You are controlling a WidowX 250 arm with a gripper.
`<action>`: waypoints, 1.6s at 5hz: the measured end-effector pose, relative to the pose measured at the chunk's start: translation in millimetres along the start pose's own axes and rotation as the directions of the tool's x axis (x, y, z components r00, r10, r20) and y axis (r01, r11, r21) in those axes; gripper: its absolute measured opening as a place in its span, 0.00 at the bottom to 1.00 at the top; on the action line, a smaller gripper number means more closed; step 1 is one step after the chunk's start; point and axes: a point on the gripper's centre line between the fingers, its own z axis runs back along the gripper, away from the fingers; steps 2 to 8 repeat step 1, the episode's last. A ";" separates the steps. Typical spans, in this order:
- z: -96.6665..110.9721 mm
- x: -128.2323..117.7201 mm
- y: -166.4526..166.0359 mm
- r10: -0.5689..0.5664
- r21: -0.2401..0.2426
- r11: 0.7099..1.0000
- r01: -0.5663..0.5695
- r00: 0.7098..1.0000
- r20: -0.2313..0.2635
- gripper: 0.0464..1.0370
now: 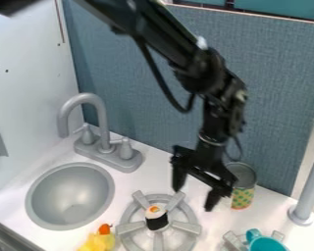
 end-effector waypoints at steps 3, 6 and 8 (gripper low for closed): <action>9.5 -21.2 3.2 -0.004 -0.020 1.000 0.002 0.998 -0.066 0.96; 9.5 -21.2 3.2 -0.004 -0.020 1.000 0.002 0.998 -0.066 0.96; 9.5 -21.2 3.2 -0.004 -0.020 1.000 0.002 0.998 -0.066 0.96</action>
